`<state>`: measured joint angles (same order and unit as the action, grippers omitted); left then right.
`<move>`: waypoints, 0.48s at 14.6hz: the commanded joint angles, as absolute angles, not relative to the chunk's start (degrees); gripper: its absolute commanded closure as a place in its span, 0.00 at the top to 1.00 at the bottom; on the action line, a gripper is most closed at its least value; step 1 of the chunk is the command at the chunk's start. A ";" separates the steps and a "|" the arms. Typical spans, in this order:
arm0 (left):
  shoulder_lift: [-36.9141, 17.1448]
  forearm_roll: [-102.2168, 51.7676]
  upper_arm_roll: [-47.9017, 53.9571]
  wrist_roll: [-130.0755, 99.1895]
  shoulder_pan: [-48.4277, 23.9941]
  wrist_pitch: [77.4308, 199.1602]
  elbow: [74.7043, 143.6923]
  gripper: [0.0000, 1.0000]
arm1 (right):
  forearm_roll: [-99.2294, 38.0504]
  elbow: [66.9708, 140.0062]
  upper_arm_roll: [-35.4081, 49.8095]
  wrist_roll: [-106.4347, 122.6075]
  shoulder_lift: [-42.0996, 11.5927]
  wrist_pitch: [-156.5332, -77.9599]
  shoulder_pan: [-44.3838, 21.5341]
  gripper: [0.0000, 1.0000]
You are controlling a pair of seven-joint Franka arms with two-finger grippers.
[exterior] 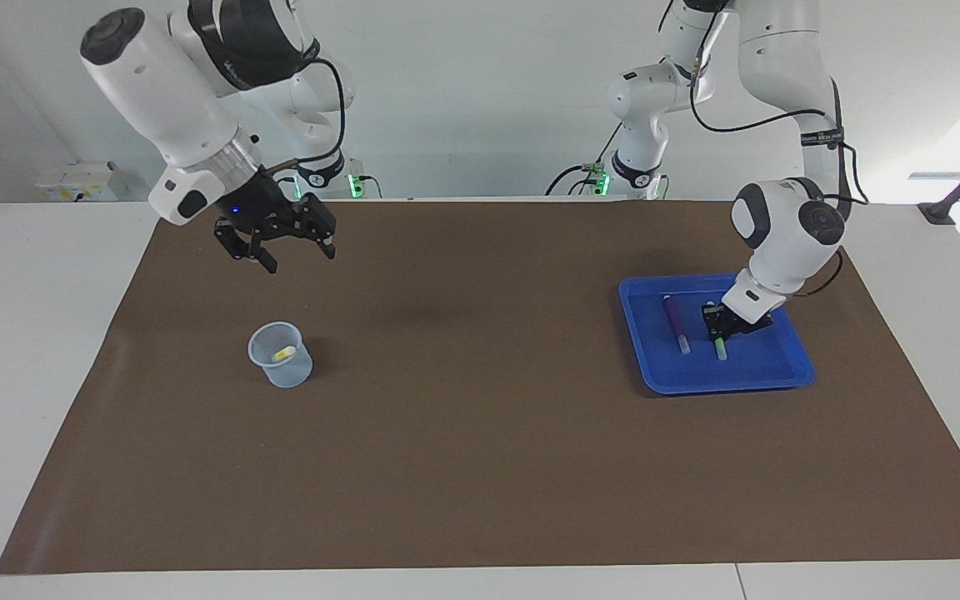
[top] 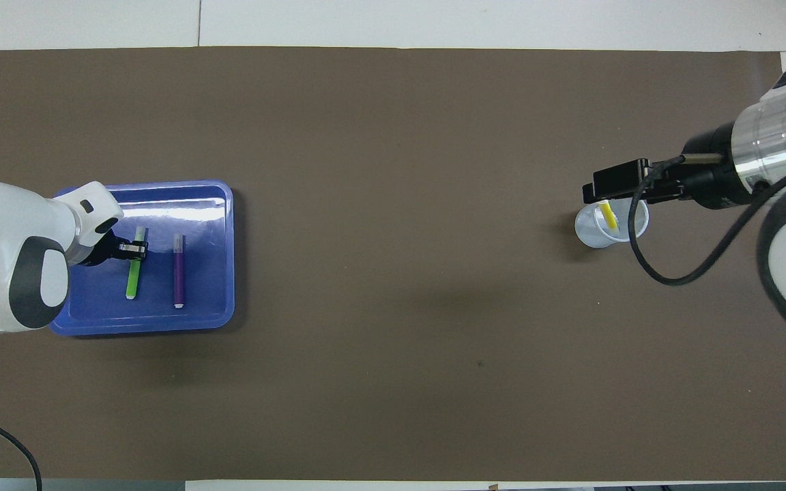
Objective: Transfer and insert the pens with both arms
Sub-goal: 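Grasp the green pen with the left gripper while the right gripper returns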
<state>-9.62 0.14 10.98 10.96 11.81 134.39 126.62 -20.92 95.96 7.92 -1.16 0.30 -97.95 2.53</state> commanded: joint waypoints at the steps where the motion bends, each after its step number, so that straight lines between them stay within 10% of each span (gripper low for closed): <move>1: -9.84 0.97 11.25 10.72 12.22 132.03 125.08 0.00 | -28.89 96.76 8.35 -2.54 1.58 -95.98 3.69 1.00; 7: -10.99 0.53 11.34 5.20 11.78 112.61 111.90 0.00 | -37.35 103.62 8.79 -17.20 4.92 -100.80 0.53 1.00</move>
<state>-9.75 0.13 11.02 8.18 11.94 117.84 116.20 -35.02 100.68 8.57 -13.16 2.73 -98.47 1.15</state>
